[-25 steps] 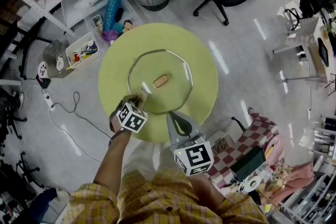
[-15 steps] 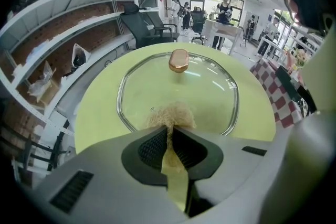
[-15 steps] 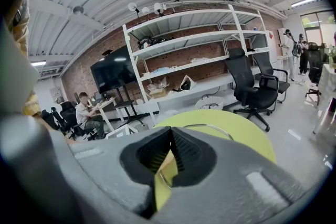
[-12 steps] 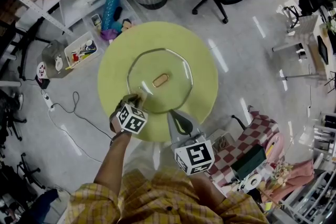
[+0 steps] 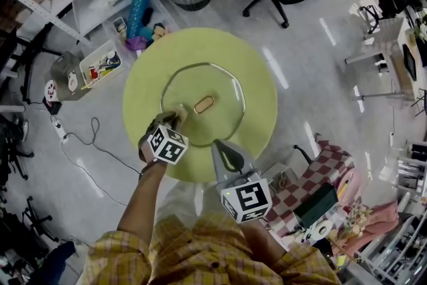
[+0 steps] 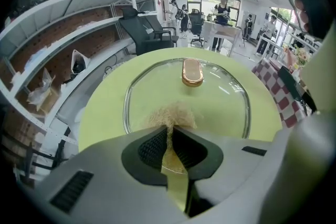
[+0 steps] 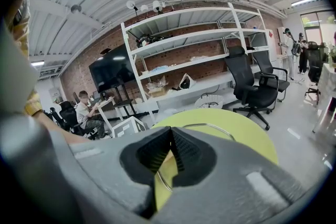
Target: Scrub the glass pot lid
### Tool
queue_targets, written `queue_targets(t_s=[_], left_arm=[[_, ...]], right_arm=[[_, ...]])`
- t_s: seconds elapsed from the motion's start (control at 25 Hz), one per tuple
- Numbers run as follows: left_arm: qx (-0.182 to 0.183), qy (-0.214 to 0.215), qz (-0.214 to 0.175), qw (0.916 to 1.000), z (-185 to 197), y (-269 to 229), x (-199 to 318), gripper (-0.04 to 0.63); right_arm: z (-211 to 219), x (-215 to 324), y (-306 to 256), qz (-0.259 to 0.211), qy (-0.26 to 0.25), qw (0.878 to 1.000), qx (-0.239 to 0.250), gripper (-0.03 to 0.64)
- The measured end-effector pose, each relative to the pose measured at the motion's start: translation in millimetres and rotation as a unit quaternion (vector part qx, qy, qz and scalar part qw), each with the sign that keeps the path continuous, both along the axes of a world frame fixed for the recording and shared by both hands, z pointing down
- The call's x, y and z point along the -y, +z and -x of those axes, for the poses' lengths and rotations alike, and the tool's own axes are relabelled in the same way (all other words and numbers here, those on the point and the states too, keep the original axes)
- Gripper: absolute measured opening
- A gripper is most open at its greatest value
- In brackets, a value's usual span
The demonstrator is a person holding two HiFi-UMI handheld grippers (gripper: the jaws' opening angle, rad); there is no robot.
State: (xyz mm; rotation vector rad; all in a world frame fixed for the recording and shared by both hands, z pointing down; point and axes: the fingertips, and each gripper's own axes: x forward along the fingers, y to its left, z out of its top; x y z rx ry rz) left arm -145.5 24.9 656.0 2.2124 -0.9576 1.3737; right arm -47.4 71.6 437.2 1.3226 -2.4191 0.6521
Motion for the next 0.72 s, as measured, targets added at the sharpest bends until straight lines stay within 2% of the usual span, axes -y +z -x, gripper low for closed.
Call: queue_targets(t_s=[0.72], left_arm=[[-0.003, -0.003, -0.011, 0.9999, -2.2, -2.9, 49.3, 0.038]], right_arm=[[-1.3, 29.1, 10.0, 0.012, 0.008, 1.000, 0.000, -0.002]])
